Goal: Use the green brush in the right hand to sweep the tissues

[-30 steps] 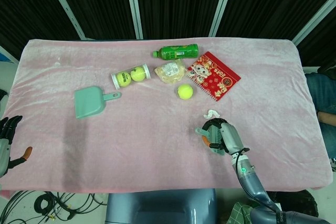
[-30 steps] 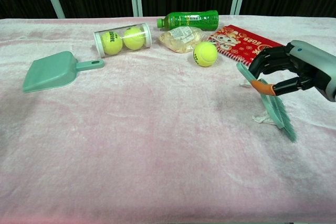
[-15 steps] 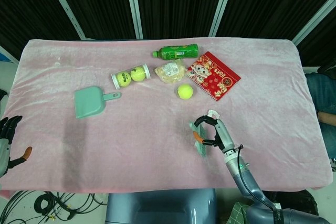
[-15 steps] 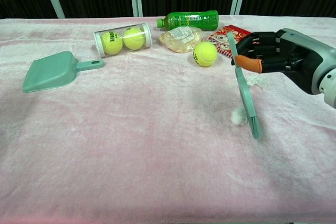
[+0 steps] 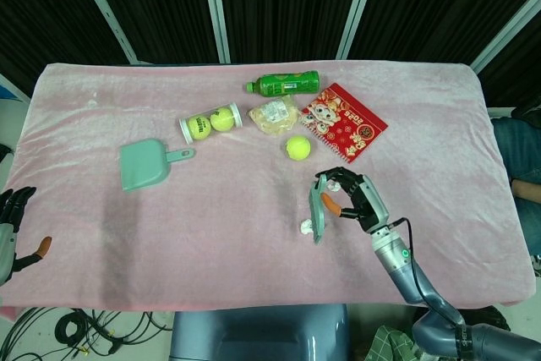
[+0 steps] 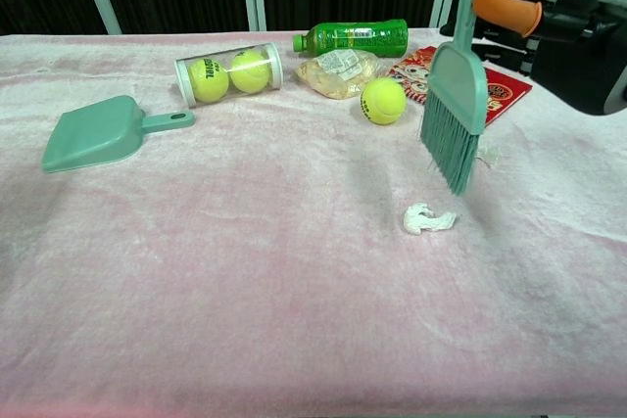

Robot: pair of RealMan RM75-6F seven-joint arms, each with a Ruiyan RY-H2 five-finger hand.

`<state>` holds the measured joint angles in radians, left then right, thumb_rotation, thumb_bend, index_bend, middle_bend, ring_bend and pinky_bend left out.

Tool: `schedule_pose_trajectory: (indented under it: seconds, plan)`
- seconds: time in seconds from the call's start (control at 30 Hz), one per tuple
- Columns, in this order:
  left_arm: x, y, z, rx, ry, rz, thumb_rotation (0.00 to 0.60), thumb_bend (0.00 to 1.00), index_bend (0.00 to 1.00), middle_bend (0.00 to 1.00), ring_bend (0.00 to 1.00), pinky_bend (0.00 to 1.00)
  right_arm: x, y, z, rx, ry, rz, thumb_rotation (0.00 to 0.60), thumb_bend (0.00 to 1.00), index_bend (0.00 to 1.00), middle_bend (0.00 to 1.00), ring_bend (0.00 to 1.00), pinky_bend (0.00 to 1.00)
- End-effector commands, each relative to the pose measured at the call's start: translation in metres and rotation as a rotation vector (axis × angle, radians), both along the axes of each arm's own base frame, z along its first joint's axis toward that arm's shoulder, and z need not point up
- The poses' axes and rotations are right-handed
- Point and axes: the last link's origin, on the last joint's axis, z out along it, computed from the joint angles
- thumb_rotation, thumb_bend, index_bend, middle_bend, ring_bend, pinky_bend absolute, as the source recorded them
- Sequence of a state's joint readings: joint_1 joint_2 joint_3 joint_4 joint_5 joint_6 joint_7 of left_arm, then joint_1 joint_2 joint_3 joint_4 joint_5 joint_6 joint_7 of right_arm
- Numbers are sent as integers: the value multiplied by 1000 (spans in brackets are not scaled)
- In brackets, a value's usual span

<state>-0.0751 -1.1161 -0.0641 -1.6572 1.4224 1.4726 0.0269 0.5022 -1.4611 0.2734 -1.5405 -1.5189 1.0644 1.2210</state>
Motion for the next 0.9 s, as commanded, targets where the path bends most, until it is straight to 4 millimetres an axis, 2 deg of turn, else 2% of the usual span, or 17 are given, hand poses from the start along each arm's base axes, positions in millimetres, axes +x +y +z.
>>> schedule_pose_trajectory:
  seconds: [0.03,0.1,0.43,0.7,0.9]
  plan:
    - [0,0,0,0,1,1,600,305,96,84,10,0,-29,-48,25,-280,476,52,600,428,734,575,289,187]
    - [0,0,0,-1,4,2,600,305,96,84,10,0,-33,-58,24,-332,576,47,600,428,736,575,289,188]
    - [0,1,-1,2,7,11,600,305,96,84,10,0,-45,-92,13,-350,773,71,600,480,771,577,292,187]
    - [-1,2,-1,1,9,17,600,305,96,84,11,0,-50,-98,6,-243,791,110,600,498,774,577,292,187]
    - [-1,2,-1,-1,8,19,600,305,96,84,13,0,-52,-93,-4,-154,765,133,600,499,774,577,292,187]
